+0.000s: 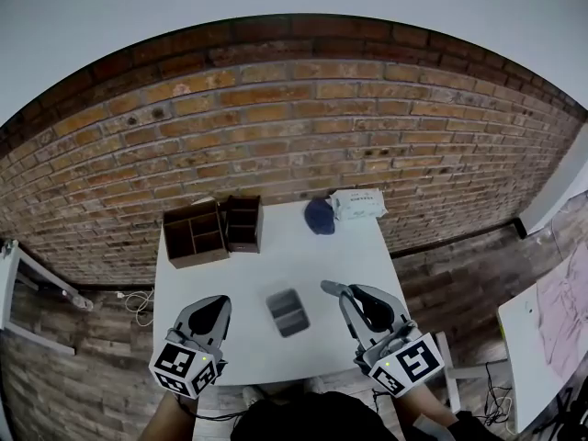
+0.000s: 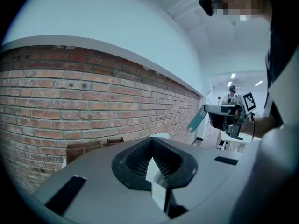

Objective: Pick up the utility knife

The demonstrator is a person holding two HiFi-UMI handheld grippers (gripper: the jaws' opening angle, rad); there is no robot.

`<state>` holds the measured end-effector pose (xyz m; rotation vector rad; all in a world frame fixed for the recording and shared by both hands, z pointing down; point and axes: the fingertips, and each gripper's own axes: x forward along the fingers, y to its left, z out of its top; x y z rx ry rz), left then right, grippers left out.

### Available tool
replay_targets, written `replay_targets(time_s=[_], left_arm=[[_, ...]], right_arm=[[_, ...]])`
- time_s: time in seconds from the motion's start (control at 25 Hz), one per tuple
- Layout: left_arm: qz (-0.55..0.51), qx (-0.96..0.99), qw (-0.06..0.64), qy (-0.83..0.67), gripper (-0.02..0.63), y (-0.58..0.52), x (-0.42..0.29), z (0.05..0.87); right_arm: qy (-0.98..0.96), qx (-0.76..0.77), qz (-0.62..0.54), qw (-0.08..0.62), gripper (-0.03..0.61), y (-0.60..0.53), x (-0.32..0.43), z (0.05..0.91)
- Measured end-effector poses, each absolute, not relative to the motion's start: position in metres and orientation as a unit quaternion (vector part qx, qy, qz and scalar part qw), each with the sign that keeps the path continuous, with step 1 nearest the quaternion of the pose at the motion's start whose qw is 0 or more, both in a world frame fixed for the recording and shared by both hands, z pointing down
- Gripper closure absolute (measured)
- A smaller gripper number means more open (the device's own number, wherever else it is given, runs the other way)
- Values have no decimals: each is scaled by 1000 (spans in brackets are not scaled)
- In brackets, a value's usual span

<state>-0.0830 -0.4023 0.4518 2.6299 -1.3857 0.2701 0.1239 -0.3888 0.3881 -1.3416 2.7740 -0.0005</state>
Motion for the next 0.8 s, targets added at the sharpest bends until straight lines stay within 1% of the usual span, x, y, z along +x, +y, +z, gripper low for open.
replay_targets(time_s=[0.32,0.64,0.8], left_arm=[[96,871,71,-476,623,-393,-59,447],[92,873,57,-476,623,-370,-67,436],[89,871,60,-480,623,-343,-83,440]], right_arm=[[910,-413,-1,42,520,-387,147,378],[915,-396,23,69,520,-360,131,354],[916,-394,25,72,520,-334,115,350]])
